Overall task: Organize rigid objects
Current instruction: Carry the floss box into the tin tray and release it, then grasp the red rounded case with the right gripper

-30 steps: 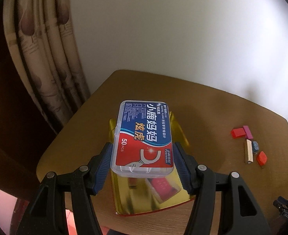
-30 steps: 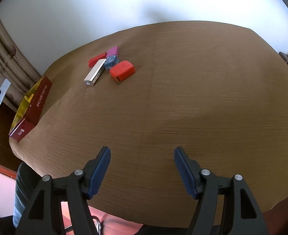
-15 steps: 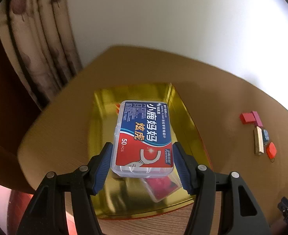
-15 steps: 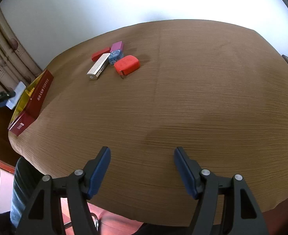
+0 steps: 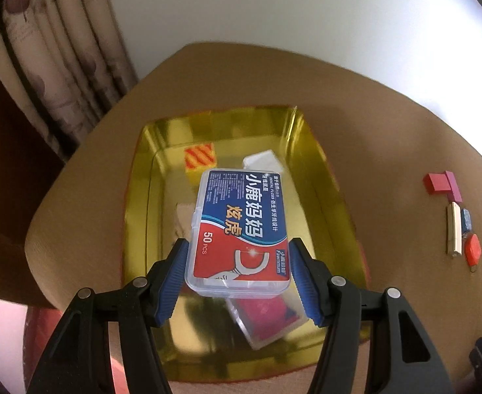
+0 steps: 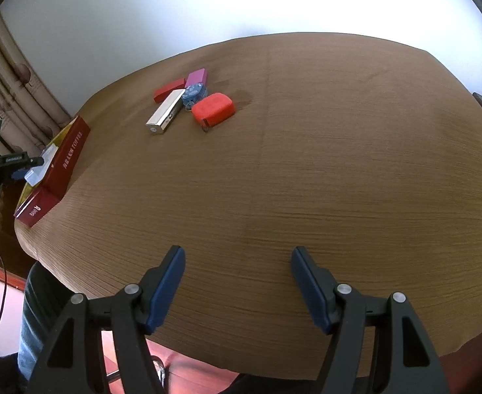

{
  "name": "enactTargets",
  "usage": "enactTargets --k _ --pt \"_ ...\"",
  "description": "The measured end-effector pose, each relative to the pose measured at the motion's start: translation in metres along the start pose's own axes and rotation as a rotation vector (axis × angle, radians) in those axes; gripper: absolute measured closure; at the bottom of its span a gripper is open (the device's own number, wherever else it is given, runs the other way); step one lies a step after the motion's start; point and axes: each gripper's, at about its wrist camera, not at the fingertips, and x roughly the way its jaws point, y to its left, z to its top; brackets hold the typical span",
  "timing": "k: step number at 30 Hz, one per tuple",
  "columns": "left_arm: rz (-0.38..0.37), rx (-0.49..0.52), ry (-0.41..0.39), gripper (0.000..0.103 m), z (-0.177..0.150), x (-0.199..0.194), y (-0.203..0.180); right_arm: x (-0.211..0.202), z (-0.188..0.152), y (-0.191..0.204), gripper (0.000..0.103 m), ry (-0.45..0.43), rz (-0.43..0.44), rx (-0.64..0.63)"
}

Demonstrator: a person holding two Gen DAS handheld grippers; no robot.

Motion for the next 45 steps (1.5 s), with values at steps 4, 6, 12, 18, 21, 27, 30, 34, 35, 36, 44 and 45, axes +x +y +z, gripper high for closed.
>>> enactTargets --k 4,6,12,18,21,27,30,34,35,36,44,45 --pt "-0.027 0.032 0.062 0.046 0.008 0.012 0.005 0.003 -0.002 0.004 0.034 0.010 -0.003 -0.010" --pt "-0.044 0.023 0.084 0.046 0.020 0.021 0.005 0.003 -0.002 0.006 0.034 0.011 0.003 -0.017" --pt "-0.047 0.035 0.074 0.046 0.051 0.042 -0.015 0.002 -0.003 0.011 0.034 0.013 0.011 -0.033" --pt "-0.050 0.057 0.069 0.046 0.053 0.058 -0.033 0.002 -0.004 0.012 0.034 0.016 0.006 -0.037" --pt "-0.060 0.043 0.054 0.046 0.044 0.062 -0.033 0.002 -0.003 0.012 0.034 0.010 0.009 -0.040" --pt "-0.082 0.050 -0.008 0.044 0.040 0.053 -0.034 0.001 -0.007 0.014 0.034 -0.013 0.004 -0.060" --pt "-0.098 0.025 -0.069 0.016 0.033 0.035 -0.026 -0.002 -0.005 0.018 0.034 -0.040 -0.001 -0.090" --pt "-0.104 0.022 -0.210 0.011 0.015 -0.010 -0.012 -0.001 0.008 0.025 0.034 -0.064 -0.013 -0.145" --pt "-0.105 0.027 -0.248 0.005 0.008 -0.024 -0.011 0.001 0.015 0.026 0.034 -0.070 -0.025 -0.162" --pt "-0.119 0.031 -0.292 0.003 -0.002 -0.039 -0.009 0.005 0.024 0.028 0.034 -0.073 -0.031 -0.182" --pt "-0.277 0.092 -0.343 0.002 -0.098 -0.089 -0.032 0.063 0.107 0.044 0.034 -0.020 -0.070 -0.291" --pt "-0.297 0.101 -0.336 0.002 -0.109 -0.091 -0.035 0.068 0.113 0.043 0.034 -0.010 -0.063 -0.292"
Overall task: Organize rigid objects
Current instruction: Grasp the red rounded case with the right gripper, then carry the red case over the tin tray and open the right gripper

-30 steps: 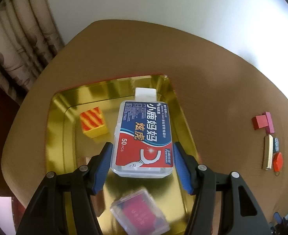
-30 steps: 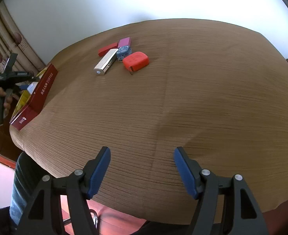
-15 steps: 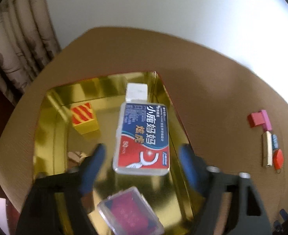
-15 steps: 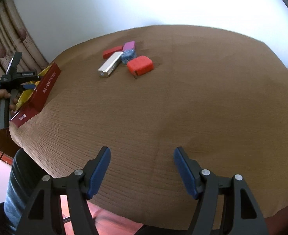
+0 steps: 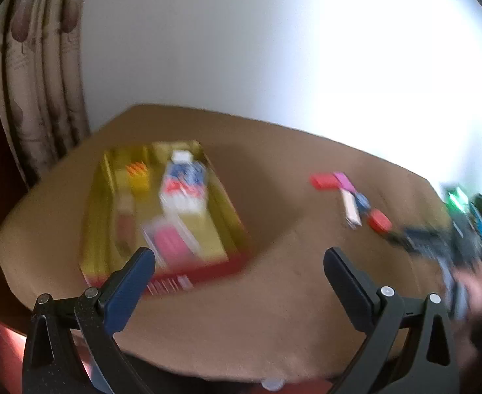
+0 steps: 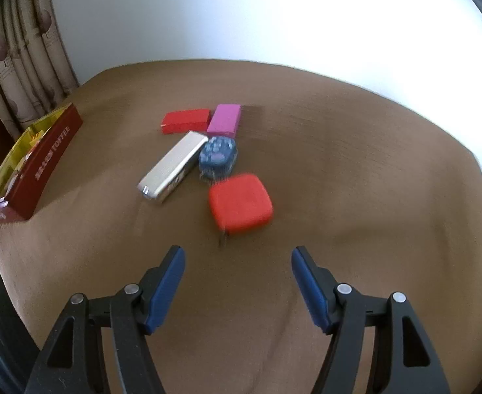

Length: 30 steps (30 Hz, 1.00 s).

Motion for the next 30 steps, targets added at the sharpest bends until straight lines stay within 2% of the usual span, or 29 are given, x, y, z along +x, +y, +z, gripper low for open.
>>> enactTargets --k 5,9,10,11,12,13,18,24,30 --pt "-0.074 -0.037 0.033 0.002 -0.024 -0.010 -0.010 0.023 0.028 -0.002 0.034 0.013 -0.039 -0.054" --pt "-0.092 -0.026 0.048 0.002 -0.030 -0.007 -0.012 0.041 0.027 0.003 0.033 0.061 -0.026 -0.060" --pt "-0.096 -0.033 0.050 0.002 -0.032 -0.008 -0.013 0.042 0.025 0.006 0.034 0.044 -0.041 -0.070" --pt "-0.104 -0.047 0.051 0.002 -0.032 -0.007 -0.011 0.042 0.024 0.005 0.036 0.043 -0.047 -0.055" --pt "-0.109 -0.056 0.052 0.002 -0.034 -0.009 -0.009 0.042 0.024 0.004 0.041 0.038 -0.047 -0.041" --pt "-0.109 -0.058 0.052 0.002 -0.034 -0.010 -0.009 0.040 0.024 0.004 0.052 0.030 -0.053 -0.025" --pt "-0.097 -0.059 0.058 0.002 -0.033 -0.012 -0.008 0.032 0.021 0.018 0.053 0.022 -0.130 -0.065" --pt "-0.039 -0.057 0.041 0.002 -0.031 -0.014 -0.003 0.003 0.020 0.022 0.053 -0.021 -0.141 -0.058" --pt "0.007 -0.082 0.060 0.002 -0.033 -0.009 0.005 -0.030 0.039 0.034 0.053 -0.088 -0.130 -0.078"
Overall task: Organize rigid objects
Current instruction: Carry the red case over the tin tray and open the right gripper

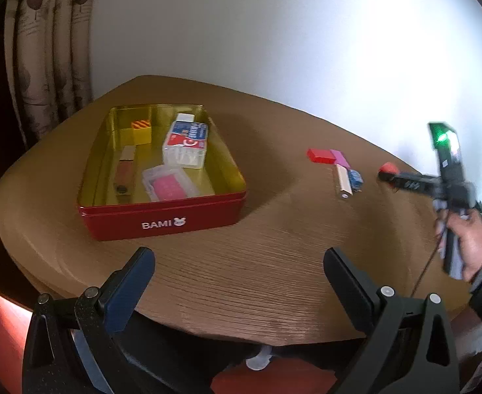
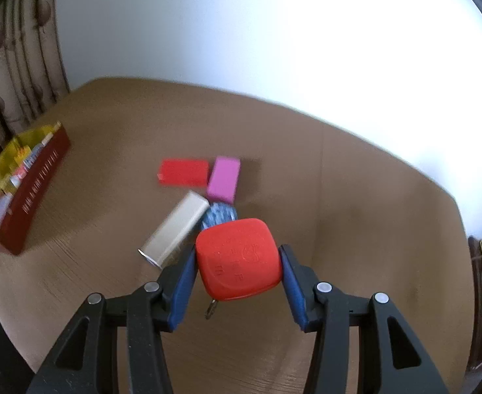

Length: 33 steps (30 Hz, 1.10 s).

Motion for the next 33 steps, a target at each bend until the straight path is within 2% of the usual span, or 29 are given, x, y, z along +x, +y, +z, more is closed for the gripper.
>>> enactTargets --k 7,11,20,25,33 --pt "0.025 -0.028 -0.016 0.002 0.003 -0.001 0.008 -0.042 0.036 0.025 0.053 -0.089 0.053 -0.032" --pt "0.032 -0.045 -0.011 0.002 0.004 0.000 0.013 -0.056 0.071 0.039 0.053 -0.125 0.090 -0.045" --pt "0.051 -0.095 -0.017 0.002 0.007 -0.002 0.027 -0.085 0.123 0.113 0.053 -0.187 0.180 -0.130" --pt "0.076 -0.188 -0.009 0.002 0.005 -0.009 0.049 -0.079 0.131 0.165 0.053 -0.163 0.238 -0.188" --pt "0.139 -0.321 -0.039 0.002 0.006 -0.025 0.095 -0.032 0.117 0.277 0.053 -0.063 0.312 -0.321"
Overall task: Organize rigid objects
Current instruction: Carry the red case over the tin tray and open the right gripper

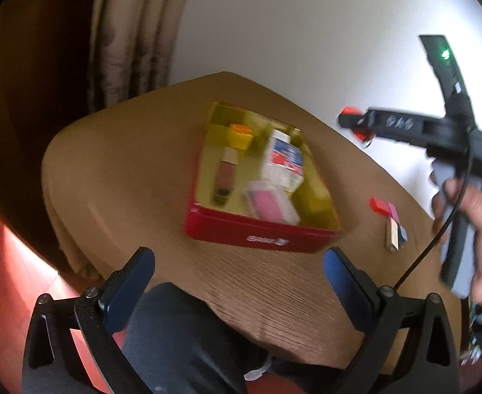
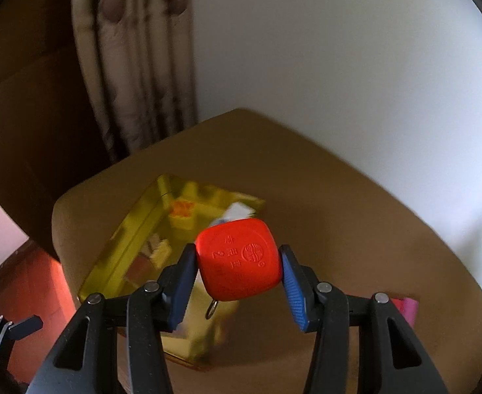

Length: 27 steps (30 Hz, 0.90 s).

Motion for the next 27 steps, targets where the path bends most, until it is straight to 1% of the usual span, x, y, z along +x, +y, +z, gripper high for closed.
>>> enactTargets --k 3,5,9,13,15,19,21,22,24,27 --pt "0.008 -0.036 0.007 0.002 0.003 0.003 0.009 0.025 0.003 0.029 0.053 0.040 0.011 -0.050" --pt "0.012 -0.041 0.011 0.002 0.004 0.003 0.012 0.045 0.007 0.050 0.053 0.072 0.021 -0.082" --pt "0.010 -0.050 0.019 0.002 0.006 0.007 0.016 0.080 0.014 0.073 0.053 0.158 0.034 -0.107" --pt "0.009 -0.070 0.029 0.002 0.008 0.010 0.023 0.114 0.020 0.074 0.053 0.249 0.065 -0.062" --pt "0.010 -0.080 0.028 0.002 0.009 0.011 0.026 0.126 0.024 0.072 0.053 0.272 0.087 -0.037" --pt "0.008 -0.090 0.042 0.002 0.009 0.016 0.029 0.151 0.031 0.070 0.052 0.313 0.081 -0.009" --pt "0.004 -0.095 0.050 0.002 0.009 0.017 0.030 0.159 0.034 0.067 0.052 0.318 0.090 0.020" --pt "0.004 -0.096 0.050 0.002 0.009 0.018 0.031 0.163 0.036 0.066 0.052 0.322 0.080 0.028" --pt "0.000 -0.099 0.051 0.002 0.009 0.019 0.031 0.167 0.038 0.065 0.052 0.323 0.065 0.024" --pt "-0.003 -0.103 0.055 0.002 0.009 0.020 0.031 0.179 0.034 0.065 0.052 0.349 0.052 0.015"
